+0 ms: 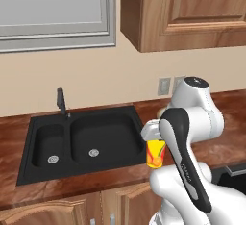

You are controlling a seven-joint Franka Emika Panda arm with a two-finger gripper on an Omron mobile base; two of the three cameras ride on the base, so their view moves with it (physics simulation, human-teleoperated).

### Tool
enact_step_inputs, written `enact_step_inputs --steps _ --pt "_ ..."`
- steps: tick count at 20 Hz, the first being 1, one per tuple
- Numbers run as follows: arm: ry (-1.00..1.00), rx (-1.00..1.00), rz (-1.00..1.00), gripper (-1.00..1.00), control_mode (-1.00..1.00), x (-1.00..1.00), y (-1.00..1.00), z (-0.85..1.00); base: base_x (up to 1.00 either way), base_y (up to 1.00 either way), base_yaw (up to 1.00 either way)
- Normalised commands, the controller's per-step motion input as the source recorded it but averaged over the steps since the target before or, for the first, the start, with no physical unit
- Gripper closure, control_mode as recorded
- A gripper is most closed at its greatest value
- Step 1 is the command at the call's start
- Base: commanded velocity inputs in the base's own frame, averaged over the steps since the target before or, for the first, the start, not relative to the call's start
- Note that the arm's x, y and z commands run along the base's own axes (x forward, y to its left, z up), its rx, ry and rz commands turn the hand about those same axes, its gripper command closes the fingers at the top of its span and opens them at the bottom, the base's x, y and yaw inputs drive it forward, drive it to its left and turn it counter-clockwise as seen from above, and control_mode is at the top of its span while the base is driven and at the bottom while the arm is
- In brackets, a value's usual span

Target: Place the bowl in the left basin and the cup in the right basin of the sink.

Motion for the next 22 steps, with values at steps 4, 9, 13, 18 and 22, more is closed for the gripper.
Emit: enact_step_inputs --steps 4,9,13,18,22 --pt "0.0 0.0 0.0 1.0 1.0 0.0 0.0 0.0 0.36 0.0 0.0" --pt "0.0 0.0 0.0 1.0 -1.0 0.04 0.0 0.0 0.23 0.0 0.0" --pt "0.0 0.0 0.0 1.0 -1.0 0.25 0.0 0.0 0.0 0.0 0.0" --pt "-0.03 0.0 0.0 1.0 -1.0 0.52 0.01 0.0 0.0 0.0 0.0" --pt "-0.1 -0.01 0.0 1.0 -1.0 0.5 0.13 0.0 0.0 0.0 0.0"
